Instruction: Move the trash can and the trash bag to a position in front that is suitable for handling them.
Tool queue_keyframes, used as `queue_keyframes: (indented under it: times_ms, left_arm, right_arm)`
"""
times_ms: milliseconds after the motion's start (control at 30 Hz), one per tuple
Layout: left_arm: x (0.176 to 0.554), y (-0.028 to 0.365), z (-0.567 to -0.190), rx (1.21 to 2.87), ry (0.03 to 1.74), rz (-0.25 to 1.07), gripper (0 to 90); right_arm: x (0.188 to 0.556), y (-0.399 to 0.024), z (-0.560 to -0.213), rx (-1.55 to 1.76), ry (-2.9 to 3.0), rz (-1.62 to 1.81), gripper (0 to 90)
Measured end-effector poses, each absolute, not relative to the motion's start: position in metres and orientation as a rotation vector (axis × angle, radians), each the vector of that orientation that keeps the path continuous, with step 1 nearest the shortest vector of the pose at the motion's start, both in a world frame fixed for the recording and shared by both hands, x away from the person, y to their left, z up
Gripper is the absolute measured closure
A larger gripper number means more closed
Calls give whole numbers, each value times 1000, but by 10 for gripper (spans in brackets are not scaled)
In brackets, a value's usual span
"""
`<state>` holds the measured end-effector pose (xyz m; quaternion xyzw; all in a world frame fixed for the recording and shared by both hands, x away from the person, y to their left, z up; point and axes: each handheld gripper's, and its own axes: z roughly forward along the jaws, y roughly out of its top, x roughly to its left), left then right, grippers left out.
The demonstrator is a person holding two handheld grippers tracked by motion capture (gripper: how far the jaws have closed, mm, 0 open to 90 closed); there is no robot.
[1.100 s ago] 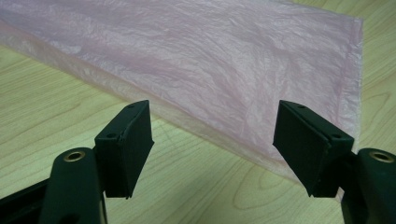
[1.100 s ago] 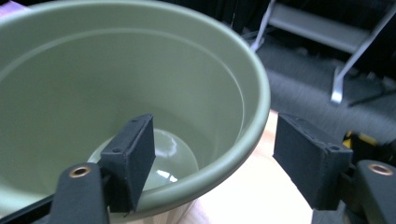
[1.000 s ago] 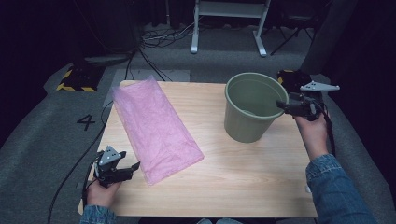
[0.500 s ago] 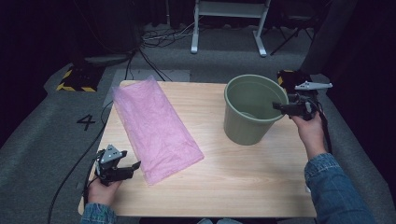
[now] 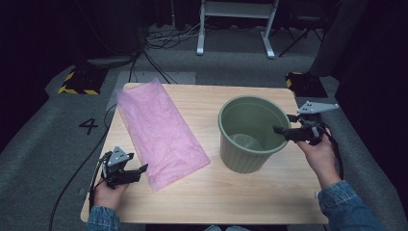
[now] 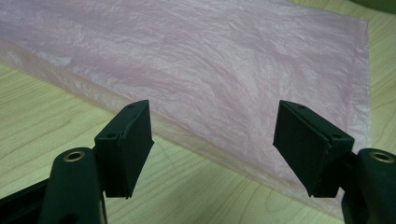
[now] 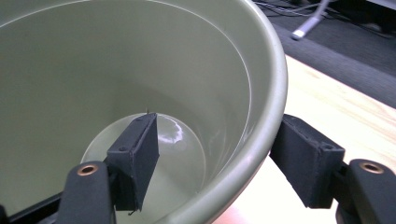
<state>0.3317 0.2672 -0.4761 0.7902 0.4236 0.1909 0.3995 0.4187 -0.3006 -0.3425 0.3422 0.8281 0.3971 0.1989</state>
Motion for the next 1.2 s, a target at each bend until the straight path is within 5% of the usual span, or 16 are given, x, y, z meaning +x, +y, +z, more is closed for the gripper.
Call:
queue_keyframes:
  times_ms: [500, 1200]
  left_arm:
    - [336, 259, -474, 2014, 1041, 481, 279]
    - [335, 255, -474, 2021, 1018, 469, 276]
  right_arm:
    - [347, -264, -345, 799, 2399, 1167, 303]
    - [305, -222, -340, 694, 2445, 1152, 264]
